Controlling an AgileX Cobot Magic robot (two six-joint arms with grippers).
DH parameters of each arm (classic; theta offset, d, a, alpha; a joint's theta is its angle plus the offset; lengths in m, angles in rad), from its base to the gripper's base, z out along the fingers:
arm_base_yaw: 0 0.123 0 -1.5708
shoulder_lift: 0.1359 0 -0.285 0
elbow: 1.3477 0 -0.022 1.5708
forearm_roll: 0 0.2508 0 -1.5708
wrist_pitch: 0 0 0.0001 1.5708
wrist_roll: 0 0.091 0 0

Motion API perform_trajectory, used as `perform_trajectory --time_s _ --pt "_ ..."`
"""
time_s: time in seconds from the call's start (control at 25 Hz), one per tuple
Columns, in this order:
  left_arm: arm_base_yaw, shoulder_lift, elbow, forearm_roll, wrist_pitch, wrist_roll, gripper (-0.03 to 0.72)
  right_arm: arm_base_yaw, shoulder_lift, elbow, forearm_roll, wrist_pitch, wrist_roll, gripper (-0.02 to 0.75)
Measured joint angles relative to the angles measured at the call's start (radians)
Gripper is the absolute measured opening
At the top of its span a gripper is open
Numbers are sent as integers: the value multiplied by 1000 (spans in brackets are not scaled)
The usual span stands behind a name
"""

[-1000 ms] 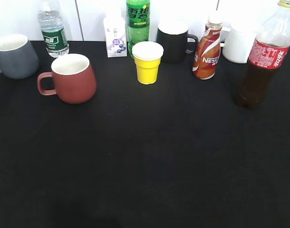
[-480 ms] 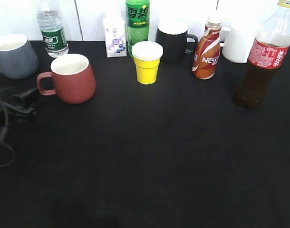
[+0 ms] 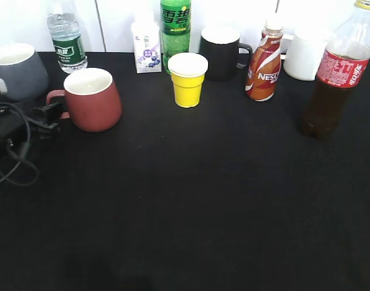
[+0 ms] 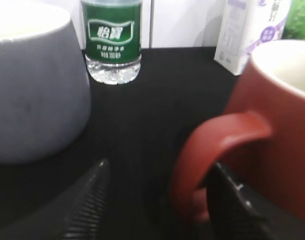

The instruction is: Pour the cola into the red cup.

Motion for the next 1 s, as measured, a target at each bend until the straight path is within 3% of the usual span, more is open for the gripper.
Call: perform_trajectory --time_s 0.12,0.2,0.36,0.52,0.76,0.88,1.0 --pt "0 29 -63 33 -2 0 461 0 0 0 0 0 0 585" --pt "1 82 -139 83 24 0 415 0 0 0 0 0 0 585" --pt "1 152 -269 171 25 -10 102 0 0 0 0 0 0 585" --pt "0 102 -270 321 -20 -57 95 0 0 0 0 0 0 585" --pt "0 -221 -208 569 47 -272 92 0 0 0 0 0 0 585" --pt "-2 -329 -130 614 63 -351 93 0 0 0 0 0 0 585" --pt "-71 -380 -83 621 86 -363 93 0 0 0 0 0 0 585"
